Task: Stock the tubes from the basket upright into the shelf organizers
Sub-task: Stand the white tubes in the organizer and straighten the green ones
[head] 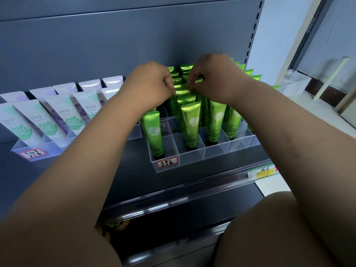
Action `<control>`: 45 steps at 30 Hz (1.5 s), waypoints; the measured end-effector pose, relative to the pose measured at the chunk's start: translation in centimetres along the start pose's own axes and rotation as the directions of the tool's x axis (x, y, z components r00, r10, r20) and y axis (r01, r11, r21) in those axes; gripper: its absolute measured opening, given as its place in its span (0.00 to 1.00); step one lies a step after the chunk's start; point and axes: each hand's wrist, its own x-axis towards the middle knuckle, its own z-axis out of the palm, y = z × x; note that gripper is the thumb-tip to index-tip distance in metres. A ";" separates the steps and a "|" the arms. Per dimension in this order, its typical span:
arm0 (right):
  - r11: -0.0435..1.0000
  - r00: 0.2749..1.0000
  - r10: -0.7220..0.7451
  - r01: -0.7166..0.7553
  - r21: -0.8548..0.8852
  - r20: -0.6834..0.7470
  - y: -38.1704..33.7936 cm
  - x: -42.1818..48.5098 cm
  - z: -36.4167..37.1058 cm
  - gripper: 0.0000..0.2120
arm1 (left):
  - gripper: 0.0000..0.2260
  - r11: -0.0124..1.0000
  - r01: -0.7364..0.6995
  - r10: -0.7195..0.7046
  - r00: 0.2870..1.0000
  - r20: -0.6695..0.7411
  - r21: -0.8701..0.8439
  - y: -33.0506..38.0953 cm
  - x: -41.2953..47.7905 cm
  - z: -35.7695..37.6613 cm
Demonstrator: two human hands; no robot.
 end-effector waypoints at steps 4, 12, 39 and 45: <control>0.999 0.999 -0.031 0.031 -0.015 -0.022 0.2 0.1 0.3 0.07 | 0.07 1.000 -0.010 0.010 1.000 -0.010 0.012 -0.1 0.3 0.1; 0.998 0.999 -0.043 0.041 -0.042 -0.026 0.0 0.1 0.4 0.07 | 0.09 0.997 -0.035 0.038 0.999 -0.035 0.075 -0.1 0.1 0.2; 0.993 0.994 0.068 -0.059 0.098 -0.085 -0.1 -0.5 -0.6 0.11 | 0.07 0.990 0.058 -0.075 0.988 -0.135 -0.128 -1.6 0.0 -1.2; 0.989 0.994 0.077 -0.066 0.131 -0.082 0.0 -0.9 -0.6 0.09 | 0.05 0.995 0.045 -0.061 0.982 -0.179 -0.092 -1.4 -0.4 -0.9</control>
